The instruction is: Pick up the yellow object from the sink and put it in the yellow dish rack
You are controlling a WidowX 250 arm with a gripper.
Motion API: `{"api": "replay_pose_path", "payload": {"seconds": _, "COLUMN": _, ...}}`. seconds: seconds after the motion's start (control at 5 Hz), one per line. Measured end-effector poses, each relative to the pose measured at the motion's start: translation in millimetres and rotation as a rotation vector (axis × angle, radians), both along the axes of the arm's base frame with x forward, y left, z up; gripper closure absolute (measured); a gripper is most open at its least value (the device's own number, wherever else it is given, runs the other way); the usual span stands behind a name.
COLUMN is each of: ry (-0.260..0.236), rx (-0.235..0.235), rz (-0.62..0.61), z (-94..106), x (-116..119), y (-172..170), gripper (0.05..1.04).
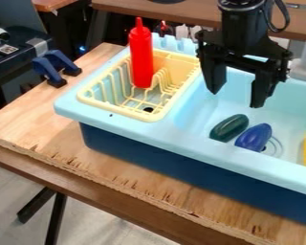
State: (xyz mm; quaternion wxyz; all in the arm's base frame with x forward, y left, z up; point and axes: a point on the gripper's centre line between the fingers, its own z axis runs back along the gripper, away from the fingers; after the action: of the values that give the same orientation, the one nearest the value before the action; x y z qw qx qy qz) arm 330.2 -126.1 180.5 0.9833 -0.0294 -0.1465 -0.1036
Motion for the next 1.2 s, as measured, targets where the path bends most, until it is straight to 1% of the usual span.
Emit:
{"api": "replay_pose_path", "payload": {"seconds": 0.2, "ry": 0.034, "rx": 0.013, "rz": -0.001, "z": -11.9, "x": -0.8, "y": -0.3, "gripper": 0.081}}
{"api": "replay_pose_path", "payload": {"seconds": 0.4, "ry": 0.027, "rx": 0.066, "rz": 0.005, "z": -10.5, "x": 6.6, "y": -15.4, "gripper": 0.081}}
{"api": "replay_pose_path", "payload": {"seconds": 0.6, "ry": -0.027, "rx": 0.041, "rz": -0.032, "z": -5.6, "x": 20.2, "y": -44.0, "gripper": 0.081}}
{"api": "replay_pose_path", "payload": {"seconds": 0.8, "ry": -0.084, "rx": 0.009, "rz": -0.062, "z": -1.0, "x": 33.1, "y": -61.2, "gripper": 0.081}}
{"api": "replay_pose_path", "payload": {"seconds": 1.0, "ry": -0.054, "rx": -0.014, "rz": -0.074, "z": -13.7, "x": 34.4, "y": -79.2, "gripper": 0.081}}
{"api": "replay_pose_path", "payload": {"seconds": 1.2, "ry": -0.044, "rx": -0.071, "rz": -0.03, "z": -31.9, "x": 31.5, "y": -87.1, "gripper": 0.081}}
